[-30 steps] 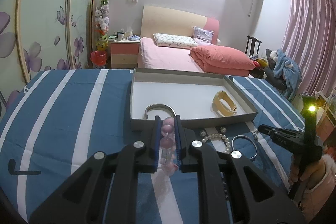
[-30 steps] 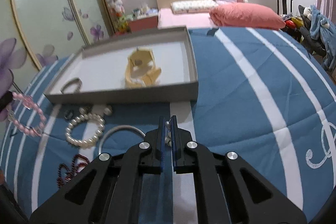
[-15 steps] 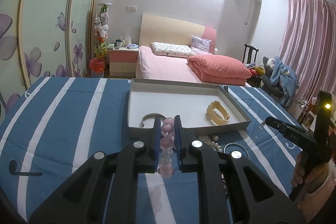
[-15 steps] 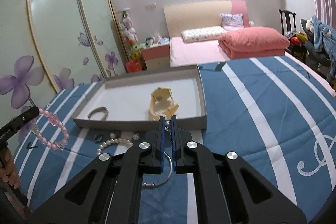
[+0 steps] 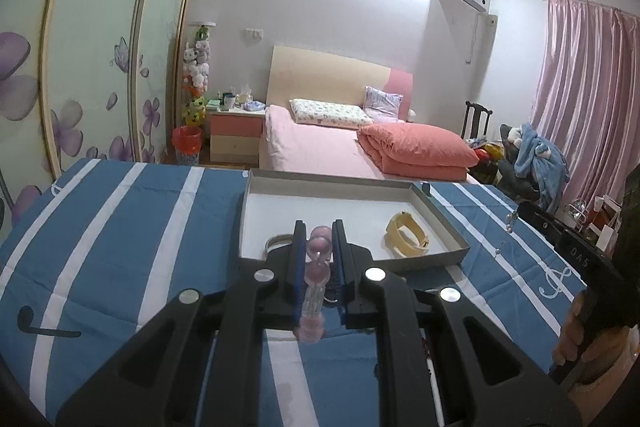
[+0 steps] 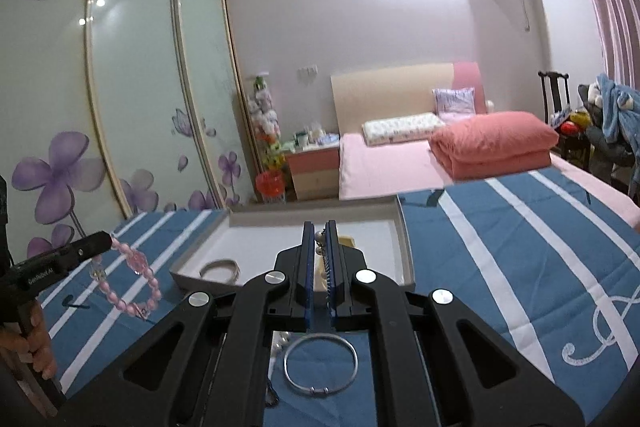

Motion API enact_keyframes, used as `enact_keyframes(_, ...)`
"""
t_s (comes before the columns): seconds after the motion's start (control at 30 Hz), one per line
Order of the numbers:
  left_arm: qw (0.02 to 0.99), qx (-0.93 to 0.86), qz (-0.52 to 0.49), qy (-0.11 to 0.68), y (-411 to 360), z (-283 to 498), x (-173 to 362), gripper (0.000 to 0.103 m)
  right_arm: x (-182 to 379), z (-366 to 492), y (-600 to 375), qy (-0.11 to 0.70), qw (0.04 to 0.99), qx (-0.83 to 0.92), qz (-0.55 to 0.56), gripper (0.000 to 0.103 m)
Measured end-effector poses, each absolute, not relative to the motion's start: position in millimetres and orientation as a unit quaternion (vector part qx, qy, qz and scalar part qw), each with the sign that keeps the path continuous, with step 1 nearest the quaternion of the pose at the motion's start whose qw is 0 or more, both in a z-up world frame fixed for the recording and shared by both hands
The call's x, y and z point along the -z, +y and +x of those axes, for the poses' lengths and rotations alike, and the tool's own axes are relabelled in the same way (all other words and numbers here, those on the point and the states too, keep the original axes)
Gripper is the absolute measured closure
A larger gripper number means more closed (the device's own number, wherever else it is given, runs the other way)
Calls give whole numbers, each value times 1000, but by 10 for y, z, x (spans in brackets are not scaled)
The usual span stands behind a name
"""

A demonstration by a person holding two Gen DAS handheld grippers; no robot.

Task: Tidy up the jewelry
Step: 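Carry the pink bracelet into the tray and release while the right tool drops the earrings there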

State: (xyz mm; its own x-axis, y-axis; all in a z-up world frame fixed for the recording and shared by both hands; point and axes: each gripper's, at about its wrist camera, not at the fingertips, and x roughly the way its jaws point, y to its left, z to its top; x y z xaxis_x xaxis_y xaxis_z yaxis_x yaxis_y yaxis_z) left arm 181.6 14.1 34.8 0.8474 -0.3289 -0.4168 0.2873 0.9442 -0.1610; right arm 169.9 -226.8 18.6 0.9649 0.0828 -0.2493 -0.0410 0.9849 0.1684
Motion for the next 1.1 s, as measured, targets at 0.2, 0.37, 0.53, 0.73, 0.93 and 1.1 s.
enact_keyframes(0.2, 969, 142, -40, 196, 85, 1747, -410, 89, -206, 1761, -2228, 113, 990, -35, 79, 97)
enact_keyframes(0.37, 974, 132, -30, 180, 13, 1732, -454, 89, -222, 1796, -2127, 103, 991, -37, 73, 97)
enact_keyframes(0.53, 975, 129, -24, 177, -55, 1758, -460, 89, -279, 1813, -2036, 89, 994, -40, 58, 97)
enact_keyframes(0.73, 976, 127, -23, 177, -93, 1853, -480, 89, -325, 1869, -1964, 72, 996, -40, 43, 97)
enact_keyframes(0.93, 976, 122, -21, 178, -176, 1983, -441, 89, -322, 1959, -1951, 65, 996, -37, 41, 97)
enact_keyframes(1.1, 977, 117, -16, 180, -241, 2152, -420, 89, -306, 2074, -1951, 64, 997, -35, 36, 97)
